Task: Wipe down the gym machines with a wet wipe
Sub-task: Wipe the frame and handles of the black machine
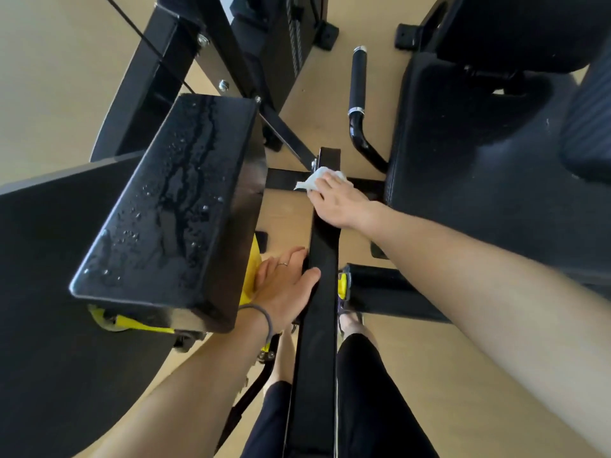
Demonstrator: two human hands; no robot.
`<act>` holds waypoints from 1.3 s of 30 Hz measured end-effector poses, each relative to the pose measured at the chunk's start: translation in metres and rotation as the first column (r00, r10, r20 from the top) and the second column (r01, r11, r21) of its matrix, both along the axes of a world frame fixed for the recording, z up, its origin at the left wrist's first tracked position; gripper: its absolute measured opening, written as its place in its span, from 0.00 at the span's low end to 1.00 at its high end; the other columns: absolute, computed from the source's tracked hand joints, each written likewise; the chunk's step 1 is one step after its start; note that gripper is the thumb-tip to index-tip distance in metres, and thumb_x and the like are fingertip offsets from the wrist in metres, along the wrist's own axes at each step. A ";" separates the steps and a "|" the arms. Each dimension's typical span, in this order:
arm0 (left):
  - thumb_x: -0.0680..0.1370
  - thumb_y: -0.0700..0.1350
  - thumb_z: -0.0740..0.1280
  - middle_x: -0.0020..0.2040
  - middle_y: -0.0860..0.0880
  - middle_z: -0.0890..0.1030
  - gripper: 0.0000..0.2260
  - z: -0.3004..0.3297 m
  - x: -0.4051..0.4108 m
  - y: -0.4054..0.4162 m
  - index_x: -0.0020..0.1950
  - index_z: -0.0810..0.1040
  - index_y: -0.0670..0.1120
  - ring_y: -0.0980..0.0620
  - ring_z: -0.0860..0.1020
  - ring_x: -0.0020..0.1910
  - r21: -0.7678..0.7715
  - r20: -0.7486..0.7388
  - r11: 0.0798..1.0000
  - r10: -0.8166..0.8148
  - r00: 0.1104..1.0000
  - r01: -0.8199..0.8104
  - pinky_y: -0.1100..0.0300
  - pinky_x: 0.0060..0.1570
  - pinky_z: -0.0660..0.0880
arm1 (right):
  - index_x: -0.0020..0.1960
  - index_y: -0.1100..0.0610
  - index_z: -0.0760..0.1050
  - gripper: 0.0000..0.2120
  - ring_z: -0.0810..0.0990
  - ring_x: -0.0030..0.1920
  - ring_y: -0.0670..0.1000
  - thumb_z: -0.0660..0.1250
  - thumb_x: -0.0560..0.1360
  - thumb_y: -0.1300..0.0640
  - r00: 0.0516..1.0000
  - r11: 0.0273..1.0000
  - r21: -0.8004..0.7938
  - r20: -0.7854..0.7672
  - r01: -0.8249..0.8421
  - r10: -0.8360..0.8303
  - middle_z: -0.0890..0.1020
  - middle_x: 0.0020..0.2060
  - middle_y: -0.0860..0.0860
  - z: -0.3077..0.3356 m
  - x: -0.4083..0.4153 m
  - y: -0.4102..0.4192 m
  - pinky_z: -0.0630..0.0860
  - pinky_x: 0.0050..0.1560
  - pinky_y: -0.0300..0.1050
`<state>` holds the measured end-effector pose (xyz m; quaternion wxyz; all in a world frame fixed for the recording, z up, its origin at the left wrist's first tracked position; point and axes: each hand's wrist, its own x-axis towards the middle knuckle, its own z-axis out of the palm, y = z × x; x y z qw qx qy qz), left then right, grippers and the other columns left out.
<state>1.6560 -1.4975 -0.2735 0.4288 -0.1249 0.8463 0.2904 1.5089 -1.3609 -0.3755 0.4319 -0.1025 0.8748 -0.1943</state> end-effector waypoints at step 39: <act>0.84 0.46 0.48 0.70 0.53 0.68 0.17 -0.011 0.006 -0.002 0.68 0.70 0.51 0.51 0.65 0.71 -0.076 -0.165 0.968 -0.250 0.954 0.240 0.55 0.69 0.58 | 0.68 0.60 0.77 0.17 0.70 0.74 0.54 0.60 0.84 0.56 0.897 0.900 -0.133 -0.109 0.414 -0.429 0.76 0.70 0.57 0.080 0.102 -0.009 0.62 0.76 0.47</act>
